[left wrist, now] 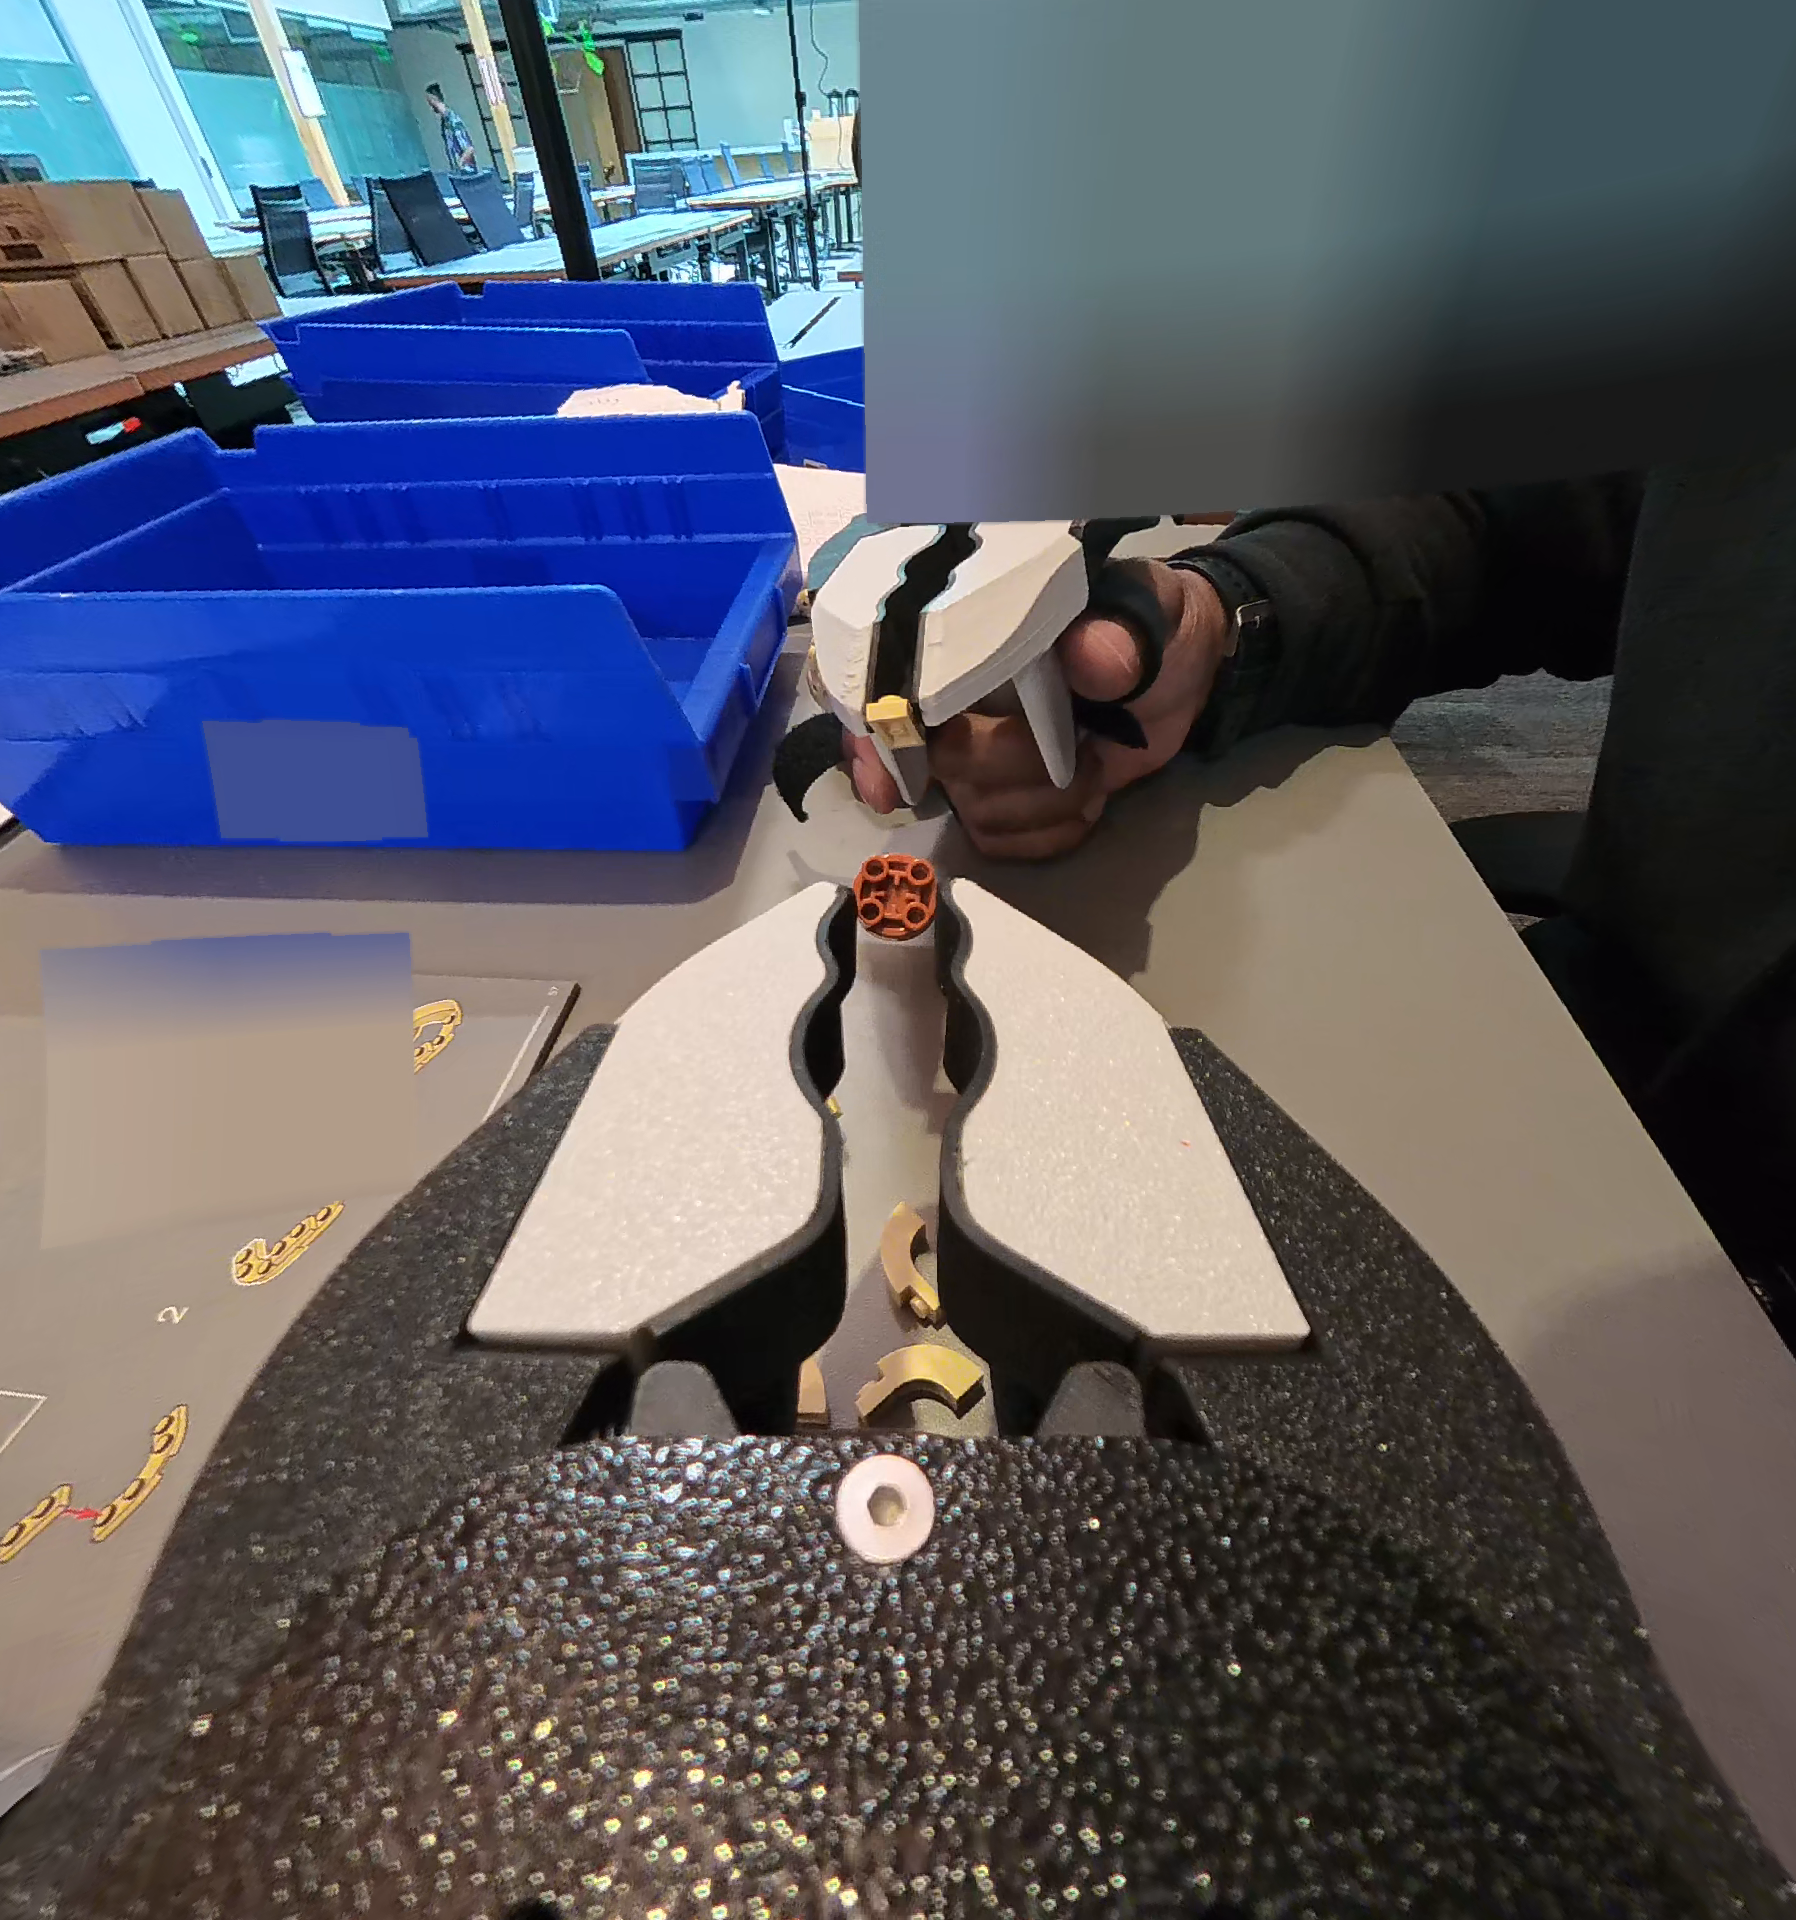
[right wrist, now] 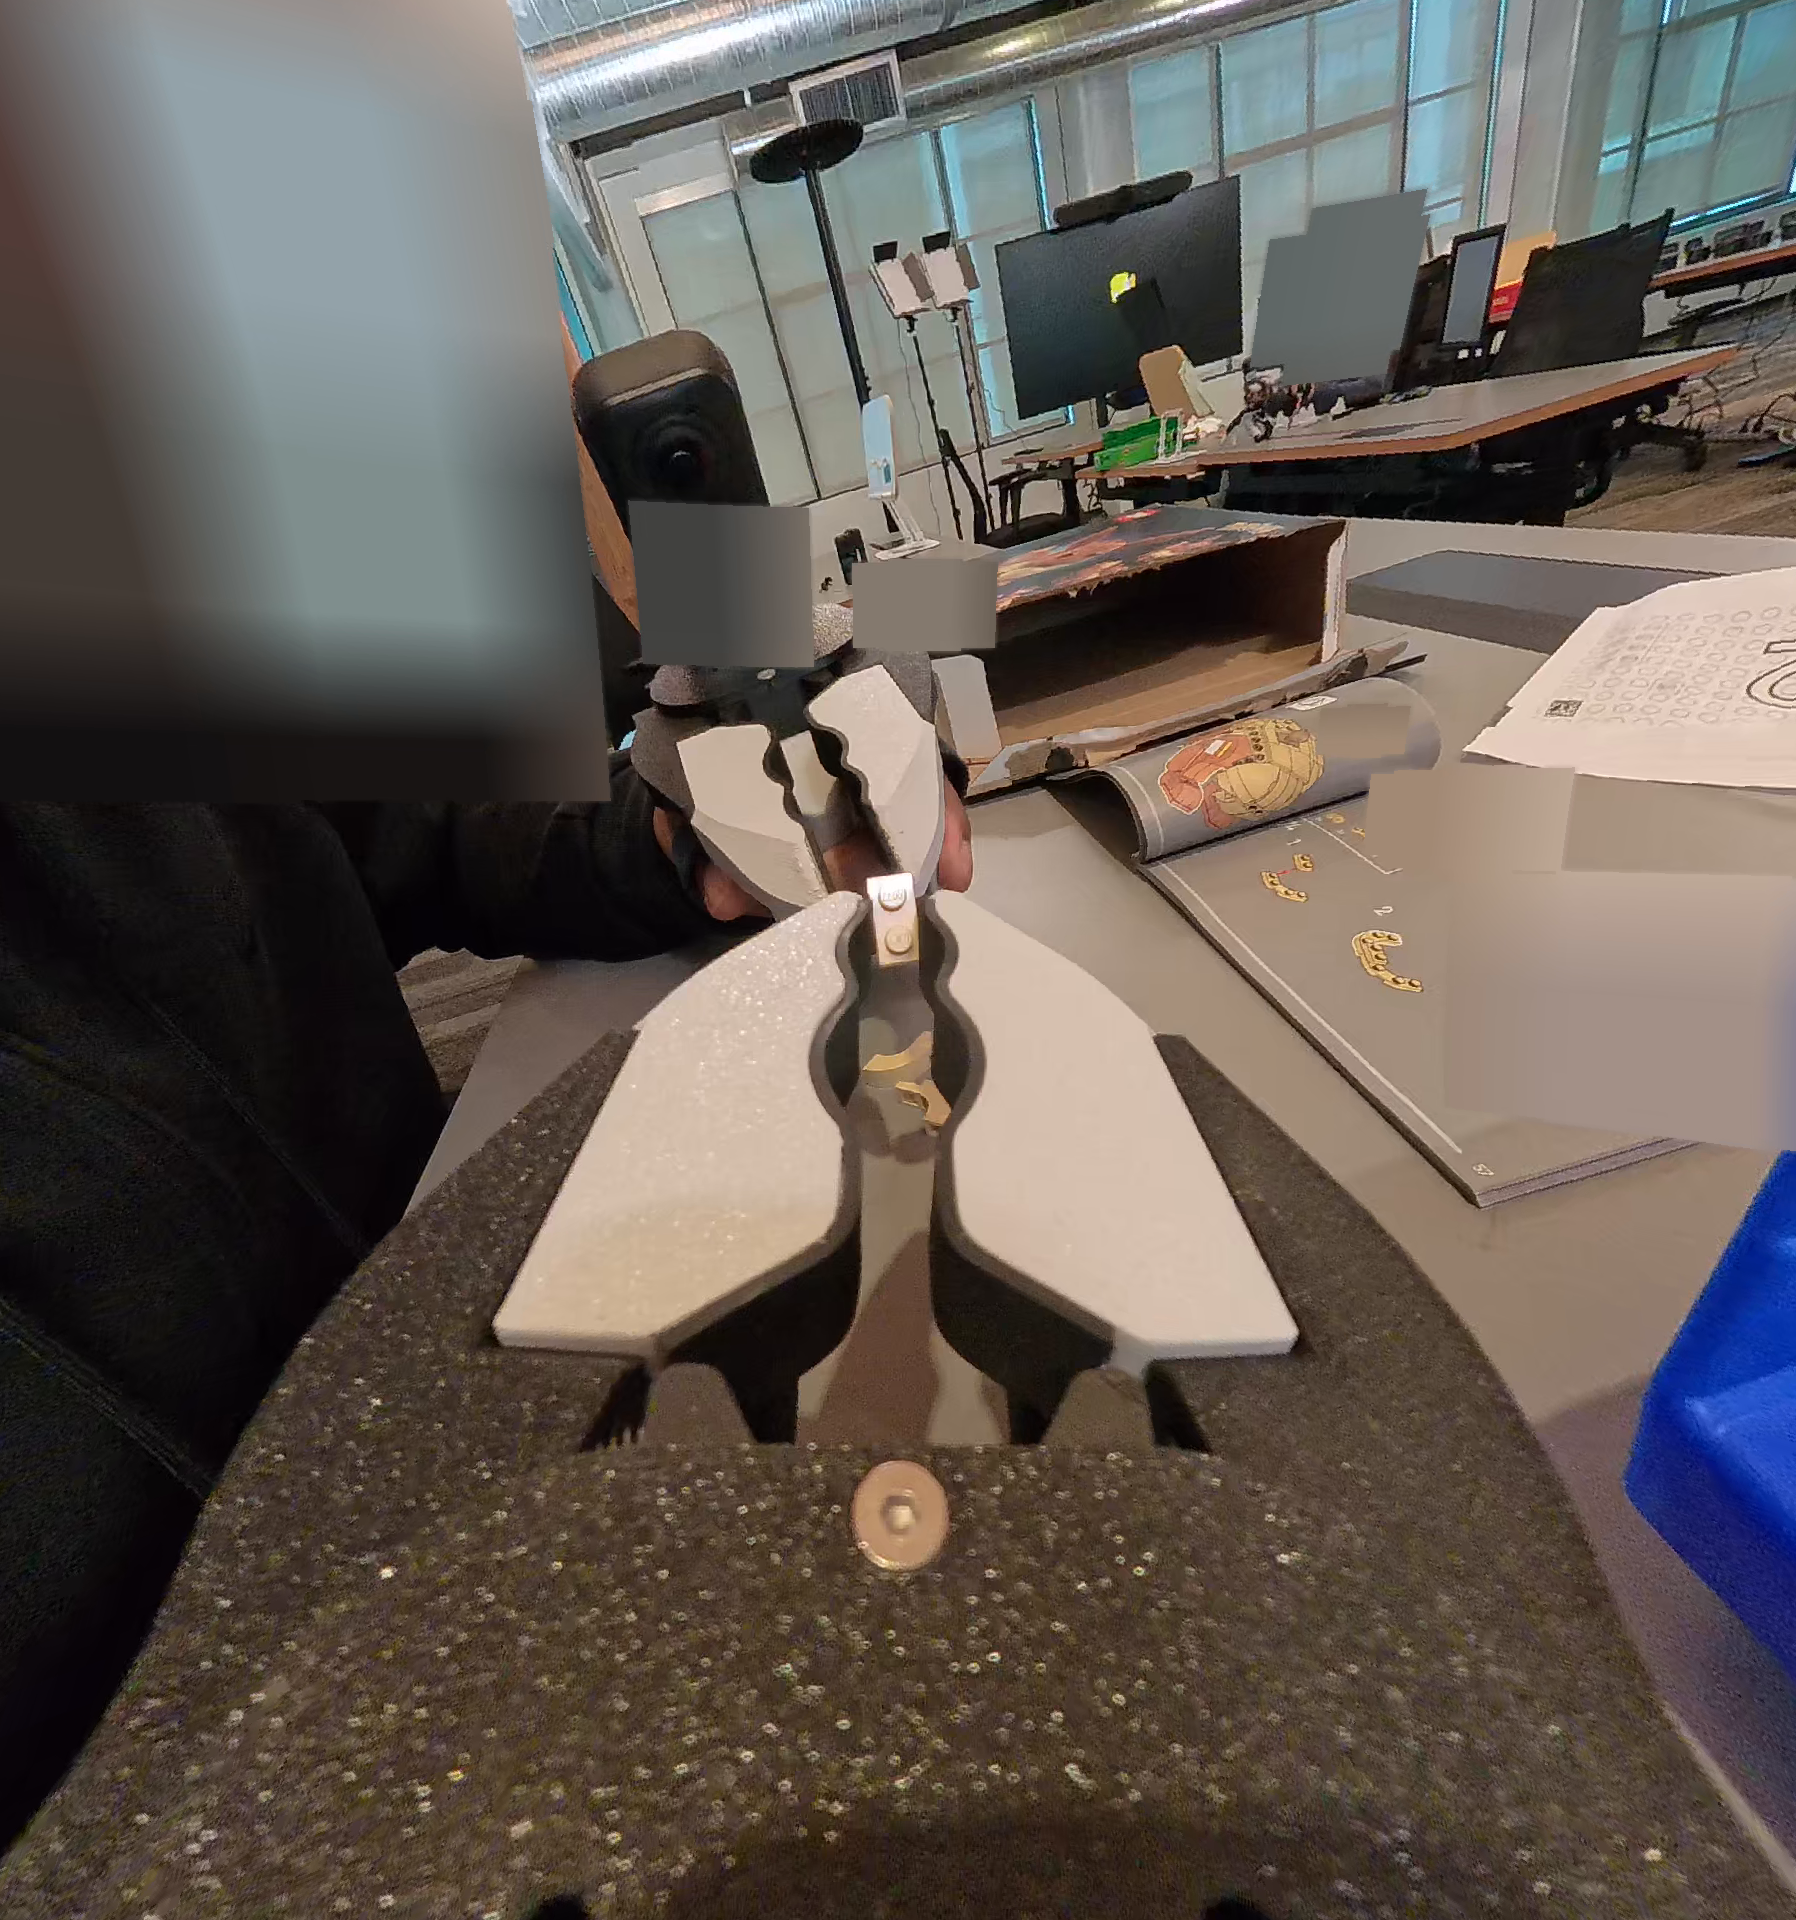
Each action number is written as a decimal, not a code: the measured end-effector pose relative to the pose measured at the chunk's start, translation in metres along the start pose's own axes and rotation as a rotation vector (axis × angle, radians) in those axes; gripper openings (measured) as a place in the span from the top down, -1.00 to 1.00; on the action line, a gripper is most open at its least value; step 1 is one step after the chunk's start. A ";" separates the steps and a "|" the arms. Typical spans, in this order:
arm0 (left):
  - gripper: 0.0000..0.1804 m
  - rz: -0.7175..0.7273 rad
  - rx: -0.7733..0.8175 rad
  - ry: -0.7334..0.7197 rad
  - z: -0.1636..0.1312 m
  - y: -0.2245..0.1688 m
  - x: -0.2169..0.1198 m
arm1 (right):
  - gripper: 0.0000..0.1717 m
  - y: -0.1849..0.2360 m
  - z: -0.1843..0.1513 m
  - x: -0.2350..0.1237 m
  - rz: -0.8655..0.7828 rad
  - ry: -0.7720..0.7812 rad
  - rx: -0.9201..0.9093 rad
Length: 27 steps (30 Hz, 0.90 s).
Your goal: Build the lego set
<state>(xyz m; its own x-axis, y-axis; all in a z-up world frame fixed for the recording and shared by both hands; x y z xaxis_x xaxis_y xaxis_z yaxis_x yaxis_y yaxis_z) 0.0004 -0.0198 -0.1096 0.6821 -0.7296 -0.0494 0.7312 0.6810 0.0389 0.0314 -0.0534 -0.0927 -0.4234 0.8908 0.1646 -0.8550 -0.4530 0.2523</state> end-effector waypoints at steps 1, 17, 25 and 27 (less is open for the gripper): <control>0.85 0.000 -0.001 0.001 0.000 0.000 0.000 | 0.91 0.000 0.000 0.000 0.001 0.001 0.000; 0.85 0.005 0.004 0.002 -0.002 0.000 0.002 | 0.92 0.003 0.040 -0.016 0.205 -0.320 0.463; 0.85 0.007 0.010 0.000 -0.001 0.000 0.000 | 0.91 0.008 0.036 -0.012 0.209 -0.286 0.399; 0.85 0.007 0.007 0.000 -0.001 0.000 0.000 | 0.92 0.008 0.036 -0.013 0.208 -0.286 0.393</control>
Point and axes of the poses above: each gripper's, where its closed fingertips meet, x out along the fingers, z out of its top, y = z × x across the jaws, the point moved 1 cm from there along -x, back along the fingers, and after that the axes turned 9 degrees about -y, right-handed, at the moved point
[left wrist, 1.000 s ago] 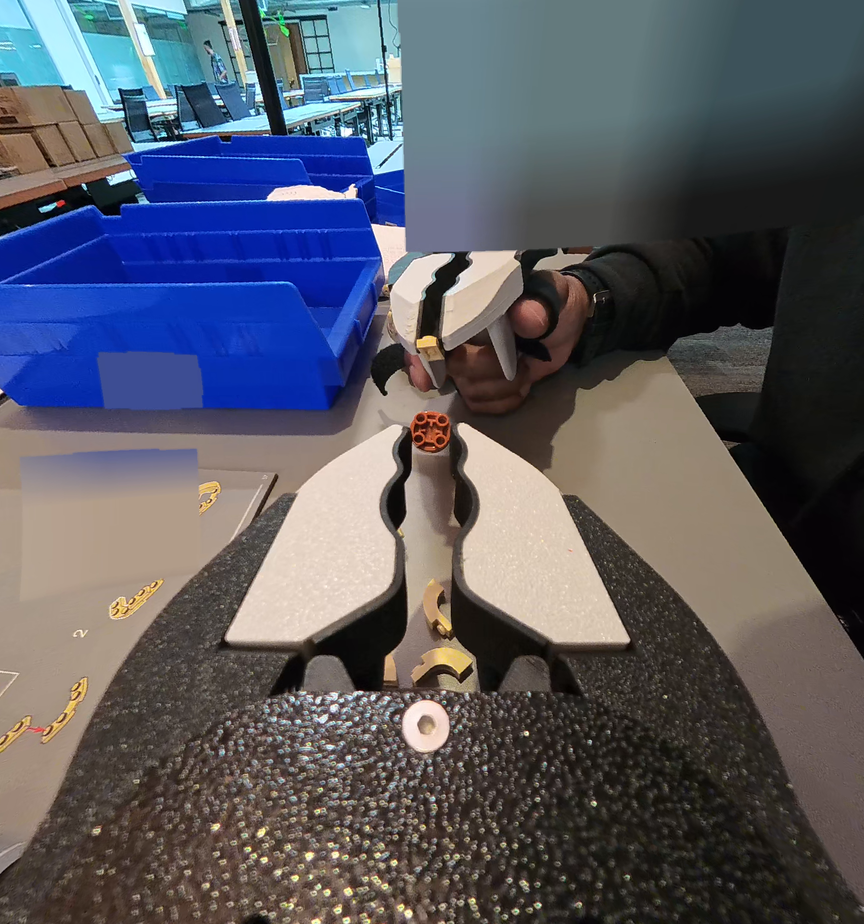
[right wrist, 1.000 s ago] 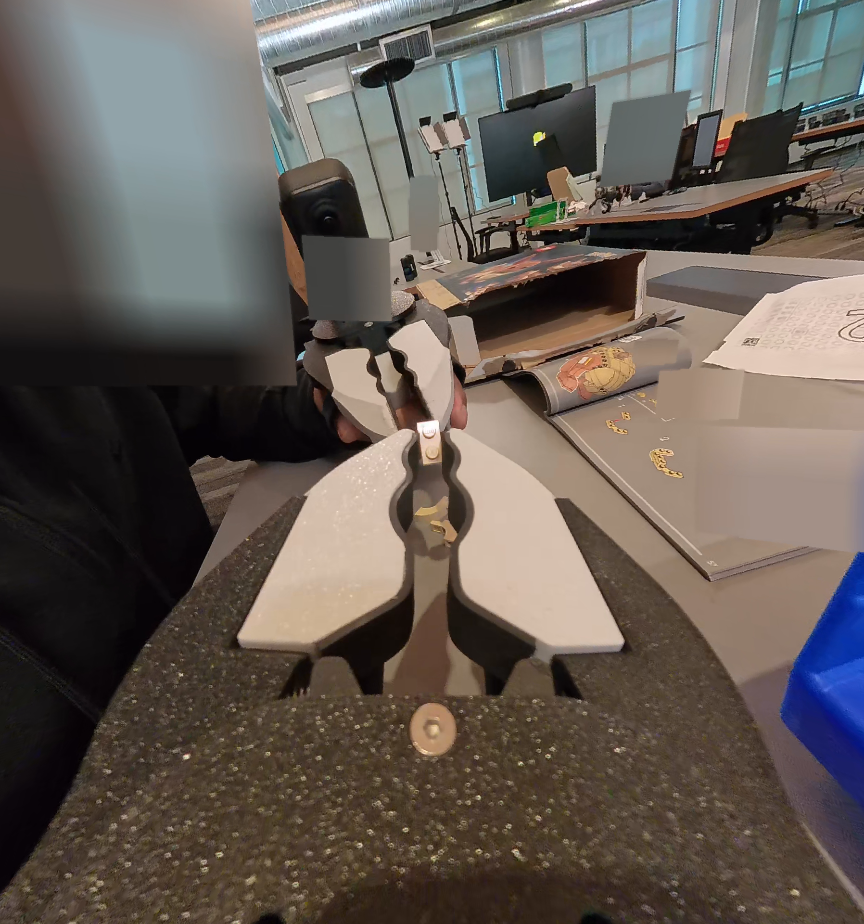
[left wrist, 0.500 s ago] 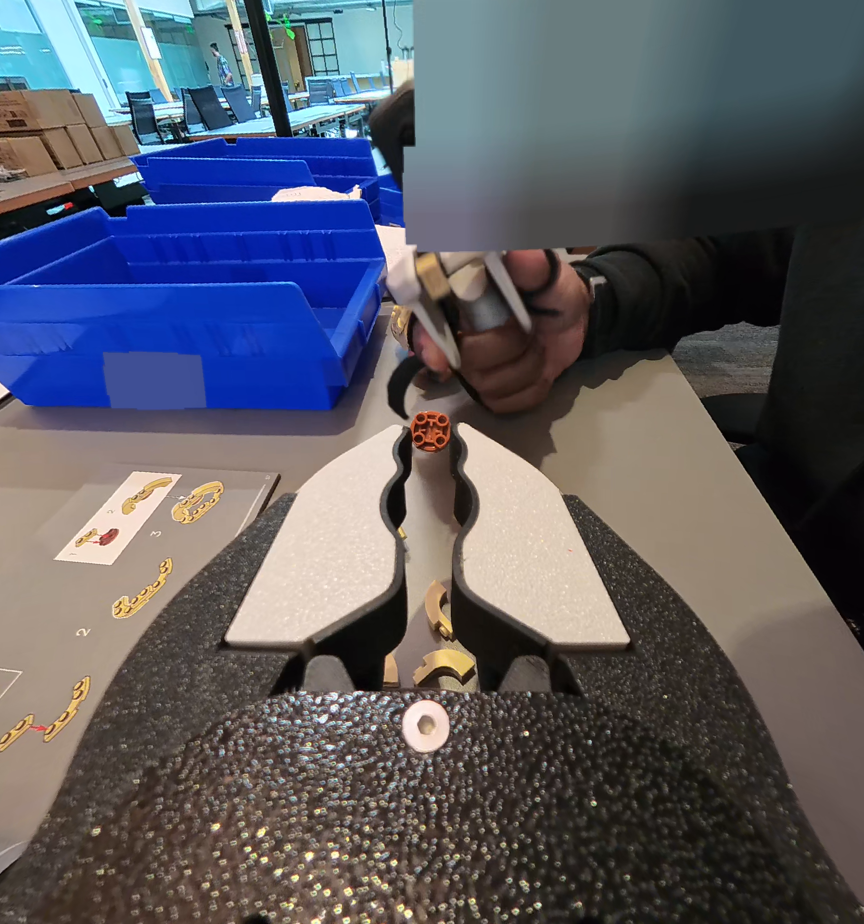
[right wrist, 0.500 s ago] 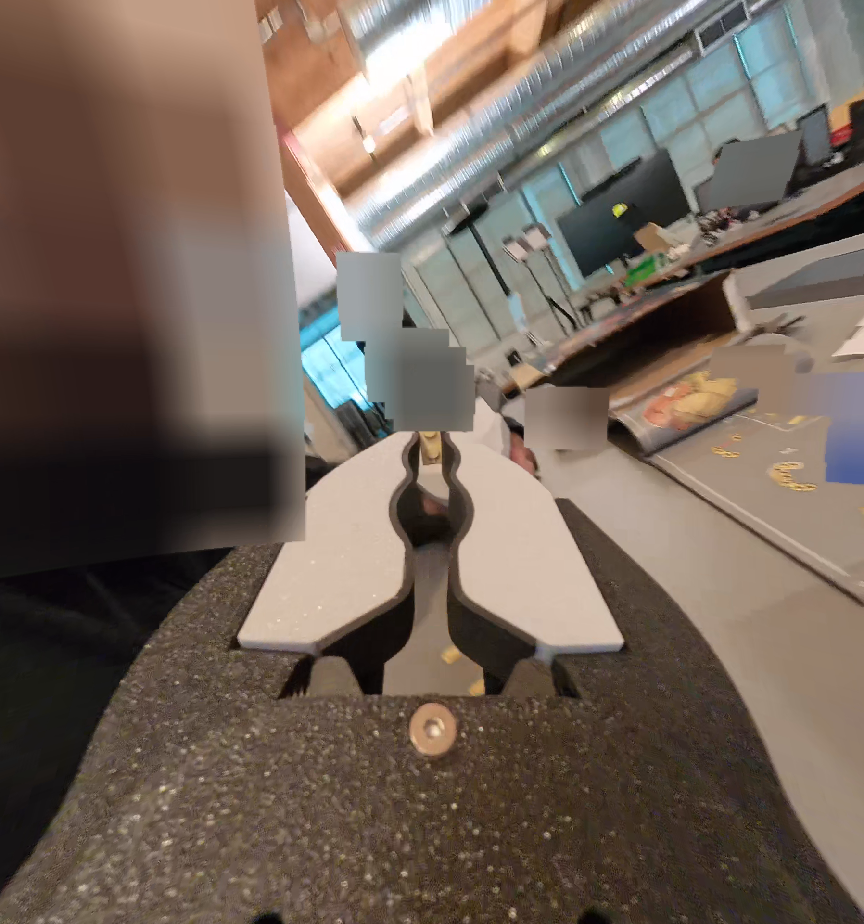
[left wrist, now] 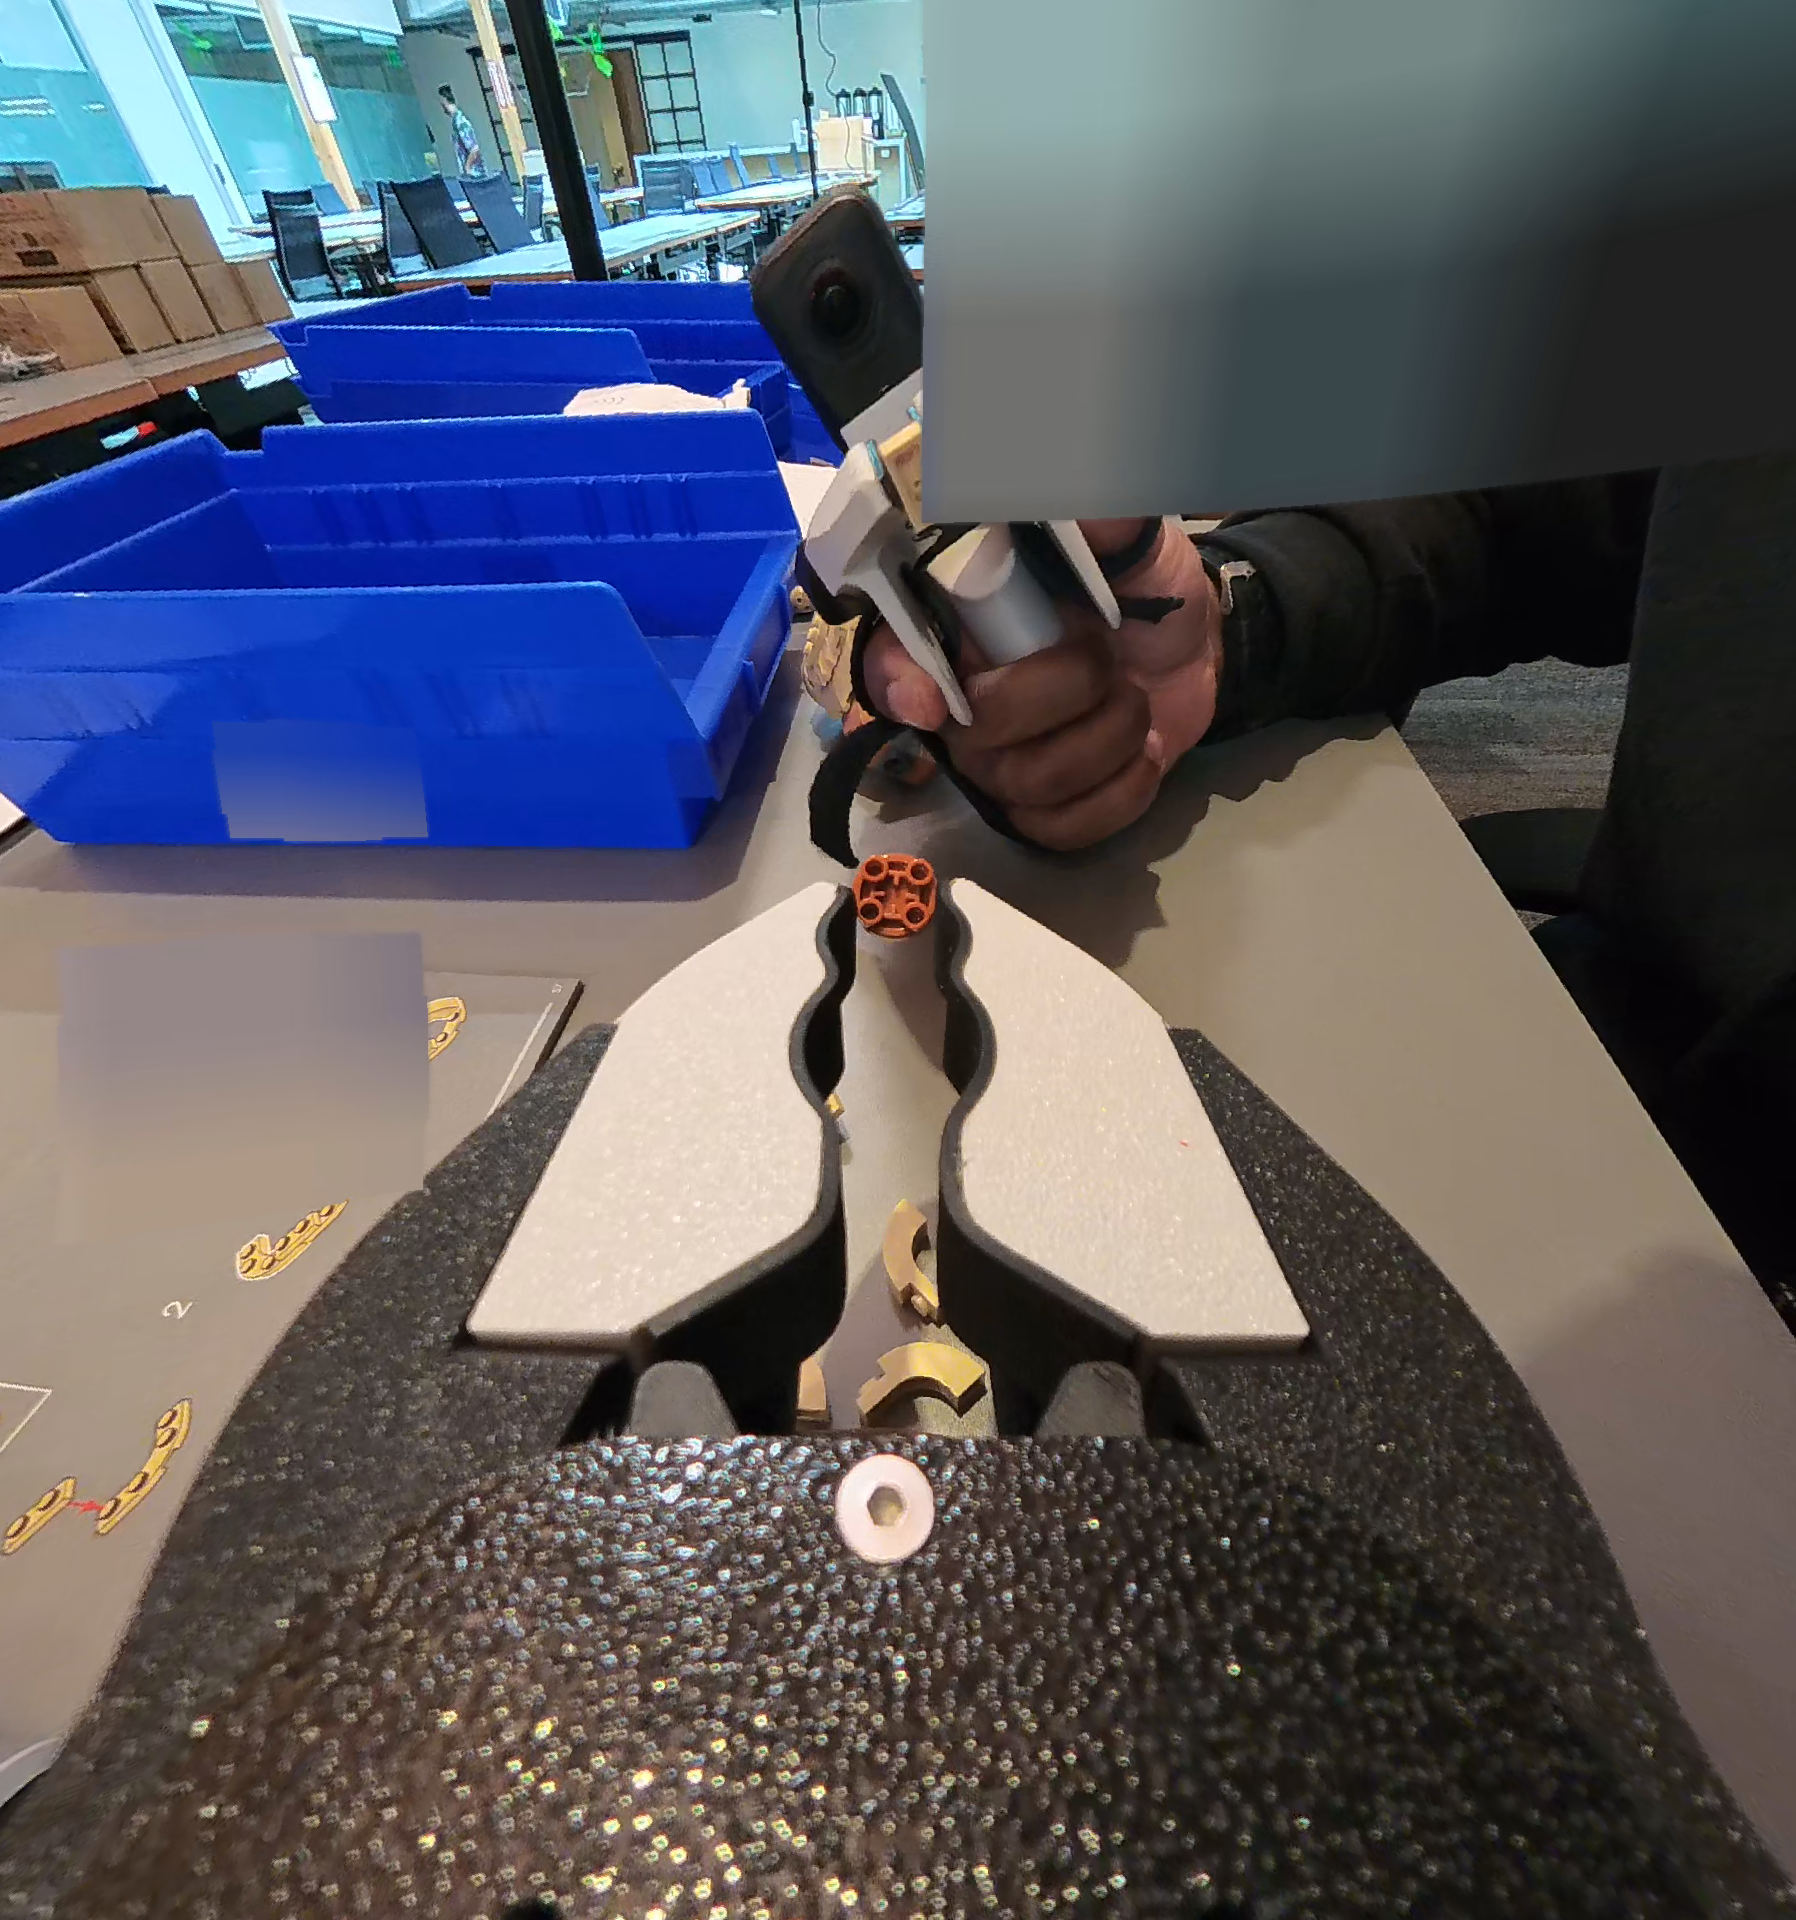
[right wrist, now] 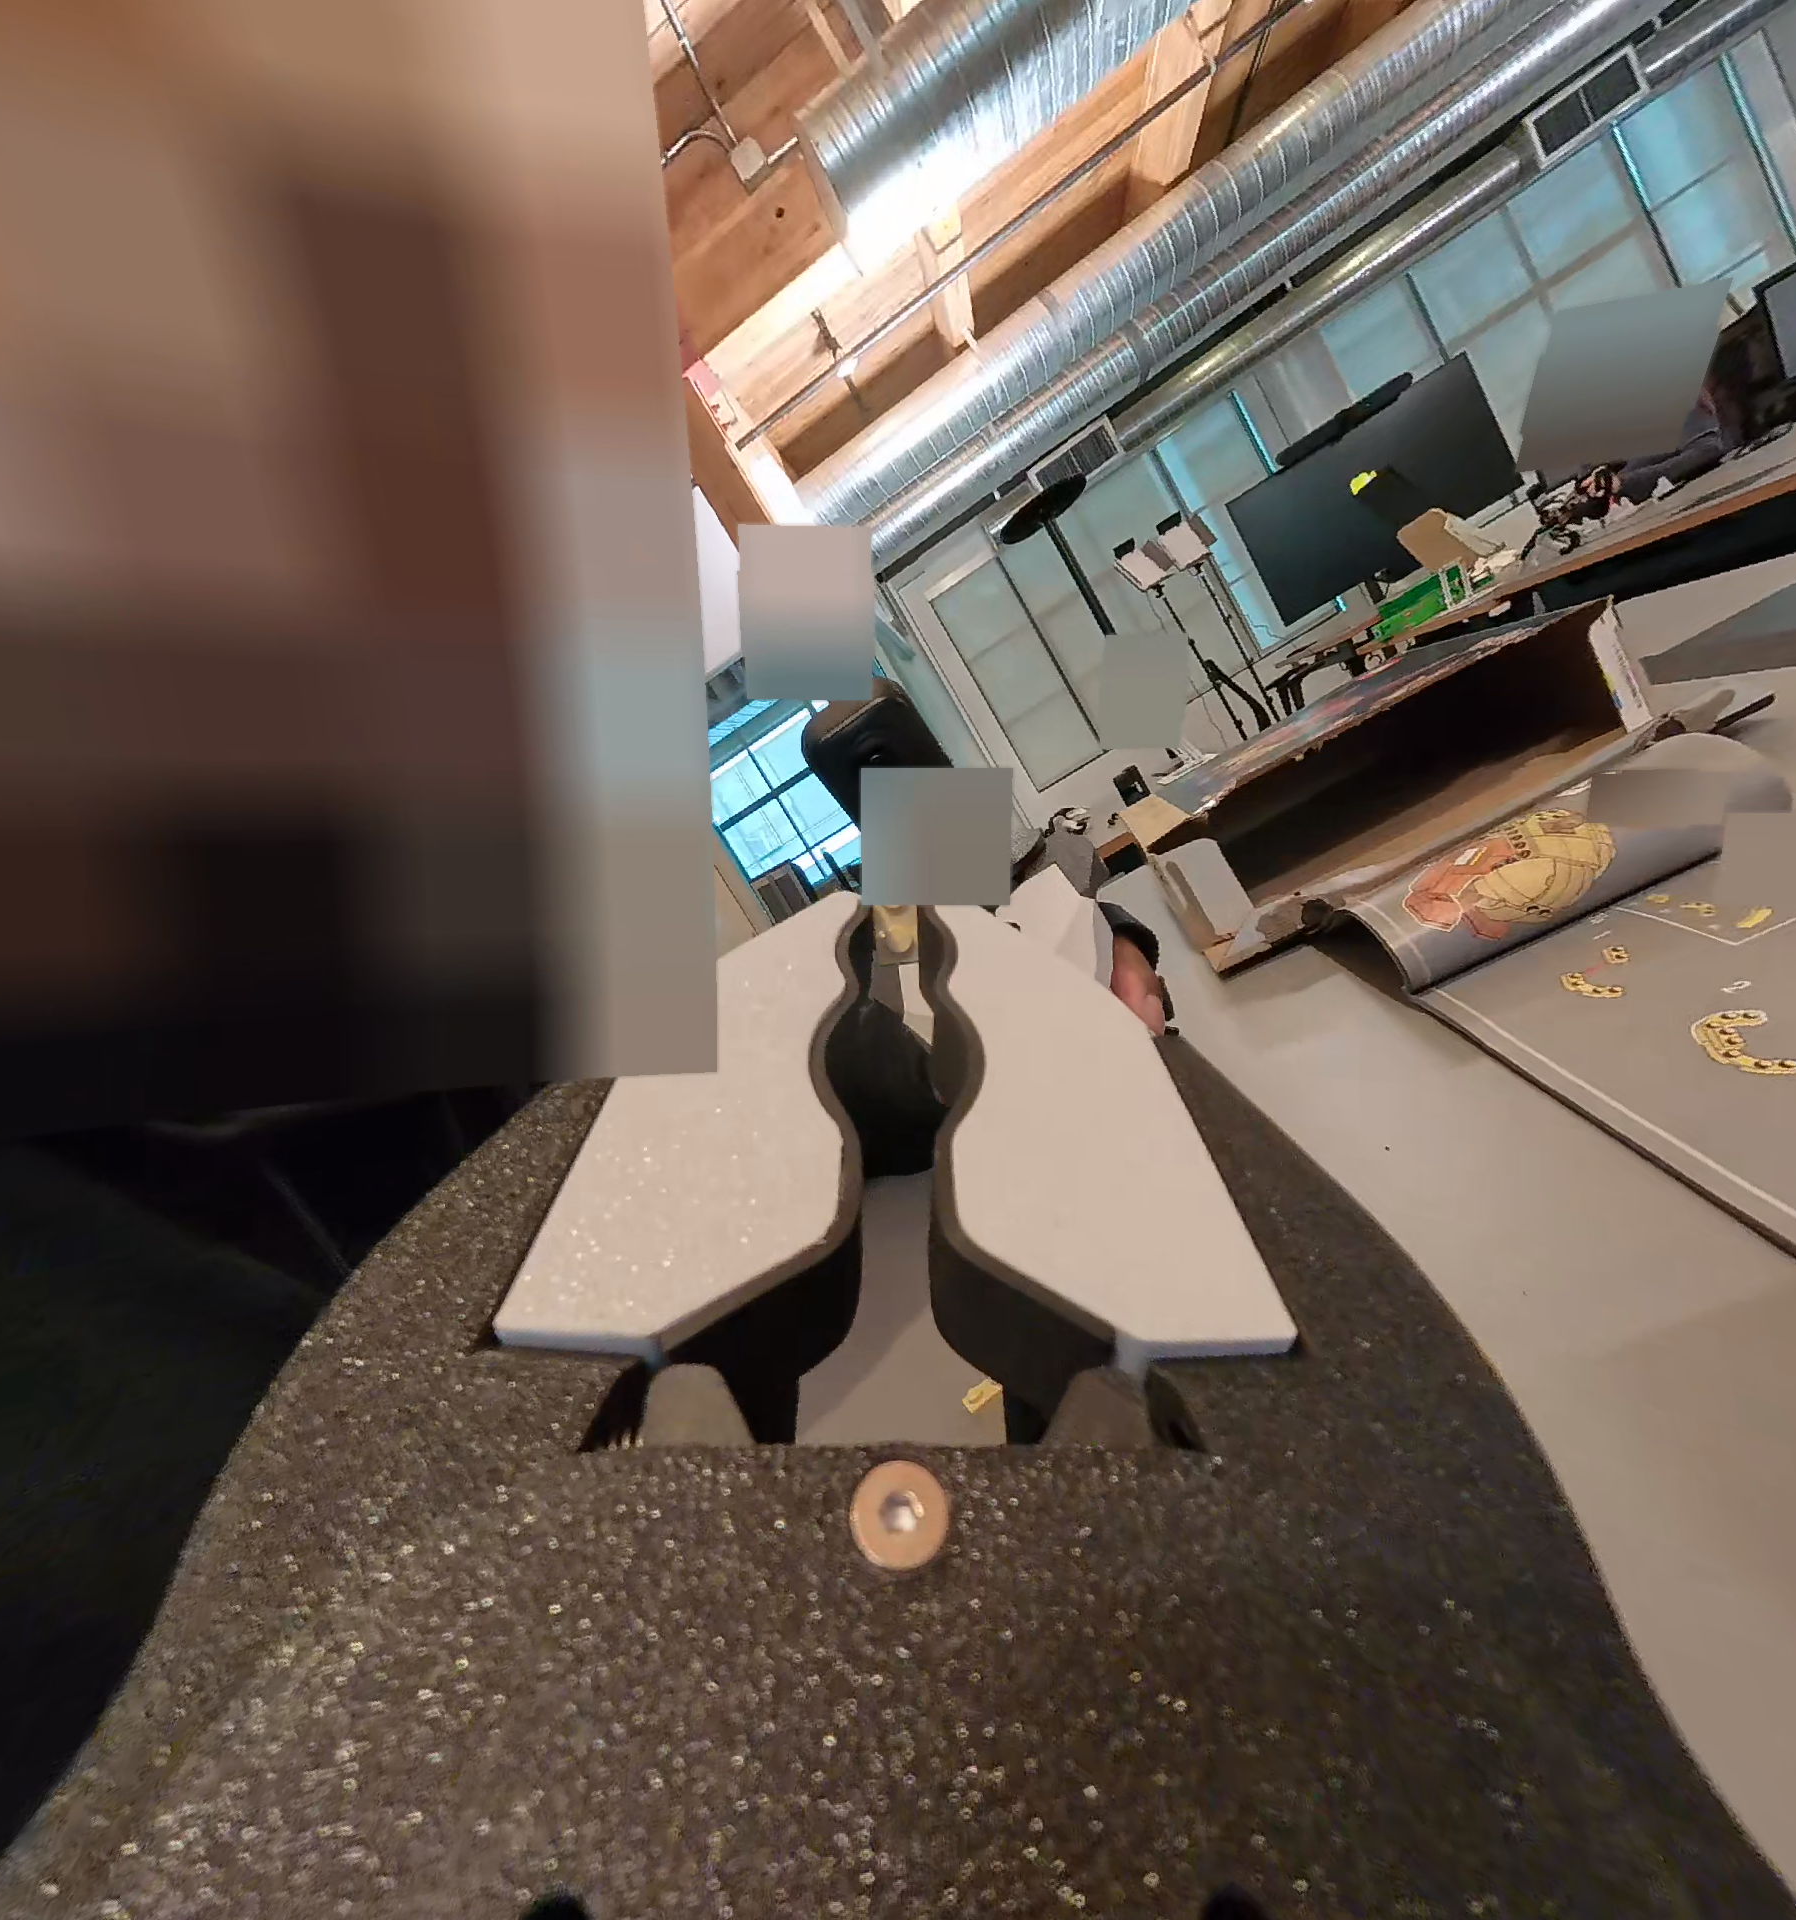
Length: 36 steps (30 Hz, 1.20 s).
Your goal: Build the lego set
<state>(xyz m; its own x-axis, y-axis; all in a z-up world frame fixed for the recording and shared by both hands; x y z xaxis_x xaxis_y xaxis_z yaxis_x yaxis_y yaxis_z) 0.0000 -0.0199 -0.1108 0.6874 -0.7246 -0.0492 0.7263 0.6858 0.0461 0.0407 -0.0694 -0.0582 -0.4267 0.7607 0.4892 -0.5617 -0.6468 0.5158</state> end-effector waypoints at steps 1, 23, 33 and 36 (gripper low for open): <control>0.85 0.001 -0.001 0.000 0.000 0.000 0.000 | 0.91 0.000 0.000 0.000 -0.001 0.001 -0.002; 0.85 0.002 0.007 0.009 -0.005 0.000 0.001 | 0.92 0.003 -0.024 0.005 -0.033 0.166 -0.176; 0.85 0.003 0.007 0.008 -0.004 0.000 0.001 | 0.91 0.002 -0.027 0.005 -0.037 0.187 -0.195; 0.85 0.003 0.007 0.007 -0.004 0.000 0.001 | 0.92 0.002 -0.027 0.004 -0.039 0.189 -0.197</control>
<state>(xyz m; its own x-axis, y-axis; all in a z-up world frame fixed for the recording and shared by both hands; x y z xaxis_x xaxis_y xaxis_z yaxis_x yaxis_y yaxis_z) 0.0010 -0.0203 -0.1149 0.6899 -0.7217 -0.0564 0.7239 0.6878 0.0537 0.0184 -0.0657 -0.0744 -0.5166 0.7934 0.3219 -0.6995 -0.6079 0.3757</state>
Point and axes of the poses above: each gripper's, where its closed fingertips meet, x out along the fingers, z out of its top, y = z × x across the jaws, the point moved 1 cm from there along -x, back along the fingers, and after that the axes turned 9 degrees about -y, right-handed, at the moved point
